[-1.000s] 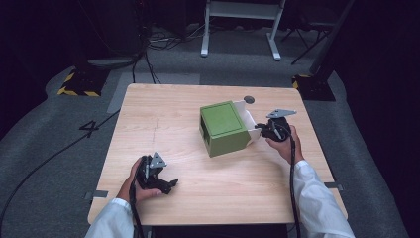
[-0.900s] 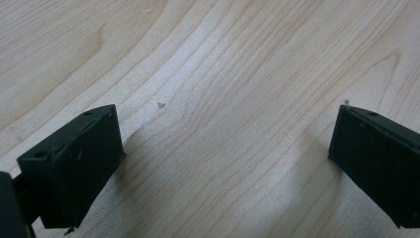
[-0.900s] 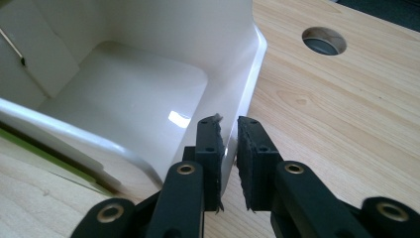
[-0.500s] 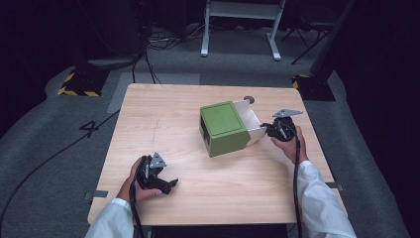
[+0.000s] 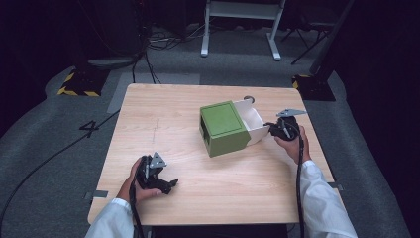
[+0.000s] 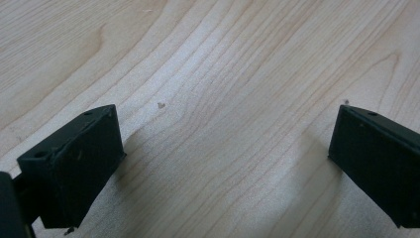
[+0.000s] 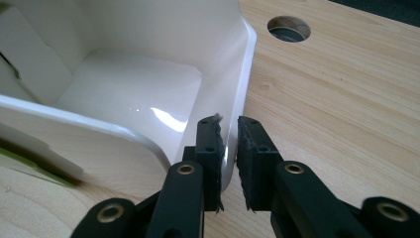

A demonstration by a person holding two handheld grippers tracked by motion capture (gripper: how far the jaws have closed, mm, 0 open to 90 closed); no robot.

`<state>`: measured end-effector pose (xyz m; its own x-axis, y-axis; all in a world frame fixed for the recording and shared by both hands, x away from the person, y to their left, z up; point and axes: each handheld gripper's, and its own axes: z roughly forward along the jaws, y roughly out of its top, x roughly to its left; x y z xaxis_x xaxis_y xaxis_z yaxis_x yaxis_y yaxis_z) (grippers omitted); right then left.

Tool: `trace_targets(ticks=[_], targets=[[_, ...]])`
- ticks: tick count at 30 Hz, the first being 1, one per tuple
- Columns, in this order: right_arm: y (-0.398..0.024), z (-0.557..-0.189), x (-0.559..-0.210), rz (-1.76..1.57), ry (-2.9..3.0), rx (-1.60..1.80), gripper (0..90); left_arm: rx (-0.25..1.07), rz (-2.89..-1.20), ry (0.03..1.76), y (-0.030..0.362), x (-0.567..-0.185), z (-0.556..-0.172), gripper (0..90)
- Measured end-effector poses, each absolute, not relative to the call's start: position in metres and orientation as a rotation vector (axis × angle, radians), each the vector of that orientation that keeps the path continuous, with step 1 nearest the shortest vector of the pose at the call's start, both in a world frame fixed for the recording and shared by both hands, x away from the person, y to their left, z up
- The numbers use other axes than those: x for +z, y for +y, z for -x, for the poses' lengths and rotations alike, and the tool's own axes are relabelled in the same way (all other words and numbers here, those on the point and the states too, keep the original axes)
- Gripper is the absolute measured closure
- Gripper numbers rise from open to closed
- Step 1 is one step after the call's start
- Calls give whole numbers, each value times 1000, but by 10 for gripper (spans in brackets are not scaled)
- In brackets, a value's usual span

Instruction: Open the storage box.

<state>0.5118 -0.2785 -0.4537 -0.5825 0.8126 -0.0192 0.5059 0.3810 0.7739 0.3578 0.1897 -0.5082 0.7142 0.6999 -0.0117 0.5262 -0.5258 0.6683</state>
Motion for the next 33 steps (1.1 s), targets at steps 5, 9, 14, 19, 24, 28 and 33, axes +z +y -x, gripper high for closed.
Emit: trace_targets(ticks=[5, 9, 14, 19, 24, 28, 33], targets=[[-281, -513, -454, -1146, 2243, 1052, 801, 340, -2255, 927, 190, -508, -358, 5], [-284, -513, -454, -1156, 2238, 1049, 801, 340, -2256, 926, 190, -508, -358, 5], [-286, -514, -454, -1164, 2234, 1050, 797, 340, -2256, 926, 190, -508, -358, 5], [-288, -514, -454, -1173, 2228, 1057, 794, 340, -2255, 927, 190, -508, -358, 5], [-289, -514, -454, -1171, 2226, 1056, 781, 340, -2256, 927, 190, -508, -358, 5], [-291, -515, -455, -1182, 2221, 1063, 775, 340, -2255, 927, 190, -508, -358, 5], [-293, -515, -455, -1184, 2217, 1062, 741, 340, -2255, 927, 190, -508, -358, 5]])
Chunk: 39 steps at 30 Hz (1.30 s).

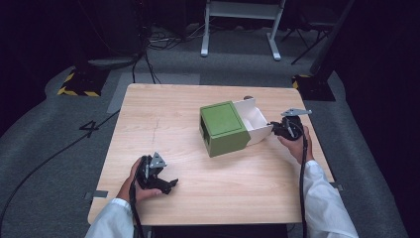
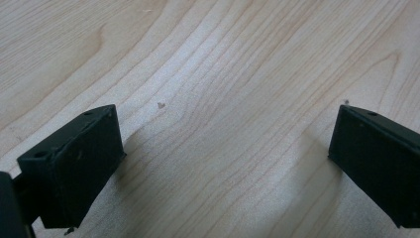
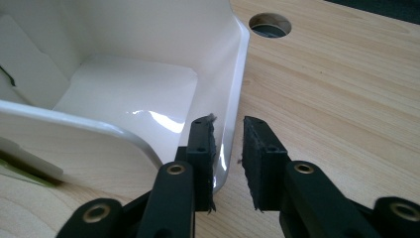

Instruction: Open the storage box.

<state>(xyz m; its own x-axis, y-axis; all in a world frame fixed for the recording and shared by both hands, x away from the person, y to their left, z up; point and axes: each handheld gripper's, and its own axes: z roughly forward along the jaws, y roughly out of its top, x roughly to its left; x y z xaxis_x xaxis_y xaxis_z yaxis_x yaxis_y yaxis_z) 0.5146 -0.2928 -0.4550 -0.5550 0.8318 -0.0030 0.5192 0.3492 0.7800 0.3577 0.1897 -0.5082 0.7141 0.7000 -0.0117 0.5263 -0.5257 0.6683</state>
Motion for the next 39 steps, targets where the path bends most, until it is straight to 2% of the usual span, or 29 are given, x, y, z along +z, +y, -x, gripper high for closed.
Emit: trace_targets(ticks=[14, 20, 26, 39], targets=[[-300, -509, -445, -1171, 2184, 1078, 651, 340, -2255, 927, 190, -508, -358, 5], [-302, -505, -440, -1168, 2169, 1076, 587, 340, -2255, 927, 190, -508, -358, 5], [-312, -499, -432, -1187, 2153, 1047, 473, 340, -2256, 927, 190, -508, -358, 5], [-325, -480, -423, -1134, 2159, 1107, 384, 340, -2255, 927, 190, -508, -358, 5]])
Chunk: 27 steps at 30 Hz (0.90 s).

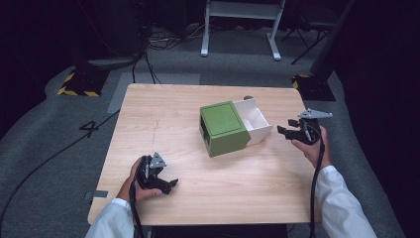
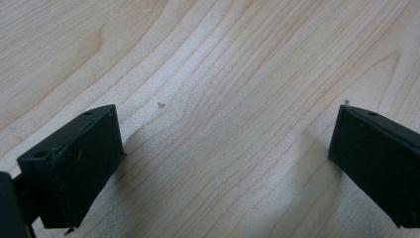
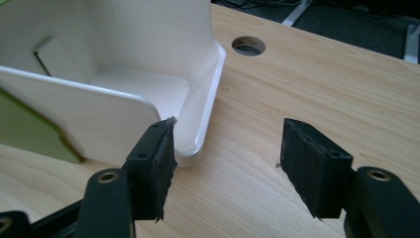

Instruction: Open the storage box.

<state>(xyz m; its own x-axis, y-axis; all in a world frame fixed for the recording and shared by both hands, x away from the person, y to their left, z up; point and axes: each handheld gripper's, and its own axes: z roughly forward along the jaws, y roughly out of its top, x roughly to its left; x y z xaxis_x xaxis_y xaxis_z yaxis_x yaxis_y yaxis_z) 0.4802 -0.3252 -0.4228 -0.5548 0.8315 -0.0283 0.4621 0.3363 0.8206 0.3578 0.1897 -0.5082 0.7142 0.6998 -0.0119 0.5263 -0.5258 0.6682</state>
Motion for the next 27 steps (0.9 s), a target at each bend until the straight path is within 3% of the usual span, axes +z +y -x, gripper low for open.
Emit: trace_targets(ticks=[15, 27], targets=[[-322, -455, -423, -1035, 2217, 1085, 257, 340, -2255, 927, 190, -508, -358, 5], [-318, -432, -428, -947, 2253, 1060, 238, 341, -2255, 928, 190, -508, -358, 5]])
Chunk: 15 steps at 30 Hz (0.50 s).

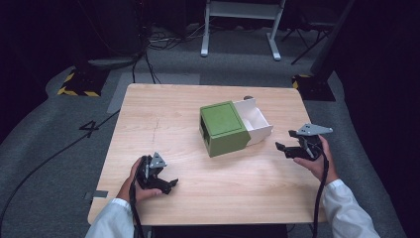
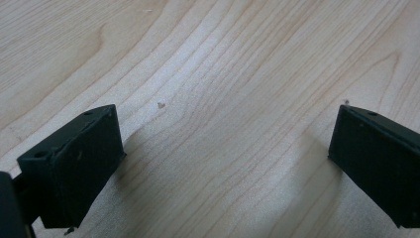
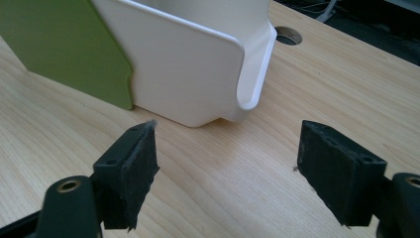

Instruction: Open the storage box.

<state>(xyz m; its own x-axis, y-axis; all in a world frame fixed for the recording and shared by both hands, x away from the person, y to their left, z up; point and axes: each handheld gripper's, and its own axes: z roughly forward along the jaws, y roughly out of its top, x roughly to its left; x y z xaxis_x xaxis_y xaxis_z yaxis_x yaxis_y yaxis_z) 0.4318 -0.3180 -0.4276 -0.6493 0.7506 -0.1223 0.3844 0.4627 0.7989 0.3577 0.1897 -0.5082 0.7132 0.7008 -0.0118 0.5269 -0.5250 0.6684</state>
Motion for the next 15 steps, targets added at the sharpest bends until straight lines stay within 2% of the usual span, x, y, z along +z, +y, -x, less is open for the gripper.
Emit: trace_targets(ticks=[15], targets=[[-317, -407, -441, -881, 2311, 1020, 224, 346, -2259, 924, 190, -508, -357, 5]])
